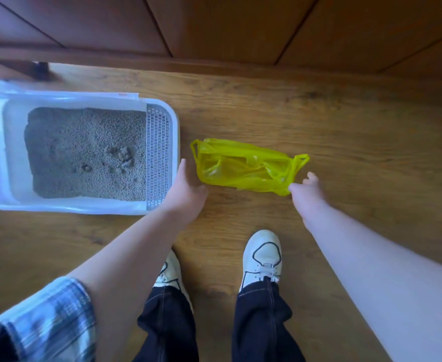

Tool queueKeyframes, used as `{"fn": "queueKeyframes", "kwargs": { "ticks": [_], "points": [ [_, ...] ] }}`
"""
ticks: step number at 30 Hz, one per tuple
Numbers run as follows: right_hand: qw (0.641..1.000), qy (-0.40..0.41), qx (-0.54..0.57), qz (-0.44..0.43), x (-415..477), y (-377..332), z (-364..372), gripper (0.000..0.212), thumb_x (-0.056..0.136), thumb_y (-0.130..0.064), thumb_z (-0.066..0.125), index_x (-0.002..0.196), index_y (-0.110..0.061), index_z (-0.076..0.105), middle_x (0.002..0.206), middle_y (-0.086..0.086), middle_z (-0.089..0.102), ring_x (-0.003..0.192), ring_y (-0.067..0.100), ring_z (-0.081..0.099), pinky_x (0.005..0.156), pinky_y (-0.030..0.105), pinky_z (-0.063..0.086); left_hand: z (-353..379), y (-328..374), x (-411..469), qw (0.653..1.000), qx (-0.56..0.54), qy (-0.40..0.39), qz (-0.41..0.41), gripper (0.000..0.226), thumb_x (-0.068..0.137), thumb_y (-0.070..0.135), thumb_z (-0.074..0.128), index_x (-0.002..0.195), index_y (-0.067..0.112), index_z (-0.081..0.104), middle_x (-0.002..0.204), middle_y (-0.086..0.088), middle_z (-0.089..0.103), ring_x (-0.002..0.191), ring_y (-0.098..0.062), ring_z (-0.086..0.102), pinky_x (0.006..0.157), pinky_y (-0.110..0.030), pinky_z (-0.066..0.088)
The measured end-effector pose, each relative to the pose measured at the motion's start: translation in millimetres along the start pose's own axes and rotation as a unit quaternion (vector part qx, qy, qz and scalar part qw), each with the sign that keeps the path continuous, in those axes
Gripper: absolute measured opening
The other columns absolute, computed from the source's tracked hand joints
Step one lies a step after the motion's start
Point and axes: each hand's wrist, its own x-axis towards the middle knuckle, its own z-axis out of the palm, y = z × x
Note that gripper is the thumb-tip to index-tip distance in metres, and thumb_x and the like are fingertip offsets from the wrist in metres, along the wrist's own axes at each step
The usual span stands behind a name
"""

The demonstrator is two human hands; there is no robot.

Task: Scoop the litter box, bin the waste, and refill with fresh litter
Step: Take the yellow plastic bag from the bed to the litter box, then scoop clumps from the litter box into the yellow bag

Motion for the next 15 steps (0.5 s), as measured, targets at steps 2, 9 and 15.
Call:
{"fn": "queueKeyframes", "kwargs": {
  "ticks": [2,9,15],
  "points": [
    [0.999,0.009,-0.039,-0.025,-27.1,-6.2,-12.9,0.075,0.091,-0.014,0.056,0.158,-0.024,0.022,0.158,0.004,0.038,0.137,0.029,0.045,0.107,0.036,0.038,-14.5,9.6,-24.5,0.996,0.085,-0.008,0.032,0.069,0.09,0.011,0.053,0.152,0.013,0.022,0.147,0.0,0.04,0.13,-0.02,0.044,0.101,-0.028,0.036],
    [0.953,-0.012,-0.21,-0.218,-194.6,-47.9,-80.8,0.061,0.094,-0.023,0.051,0.152,-0.032,0.034,0.142,0.01,0.053,0.124,0.034,0.051,0.103,0.04,0.044,-93.0,72.0,-163.3,0.949,0.297,0.033,0.104,0.069,0.094,0.031,0.041,0.156,0.023,0.012,0.163,-0.008,0.014,0.149,-0.029,0.013,0.12,-0.045,0.017],
    [0.878,-0.024,-0.322,-0.354,-386.7,-103.0,-166.3,0.058,0.099,-0.019,0.048,0.154,-0.015,0.032,0.157,0.006,0.037,0.144,0.025,0.028,0.119,0.033,0.017,-173.6,148.1,-330.1,0.946,0.296,0.082,0.103,0.065,0.095,0.038,0.042,0.155,0.022,0.02,0.162,-0.009,0.021,0.148,-0.029,0.017,0.119,-0.045,0.017]
  ]
}}
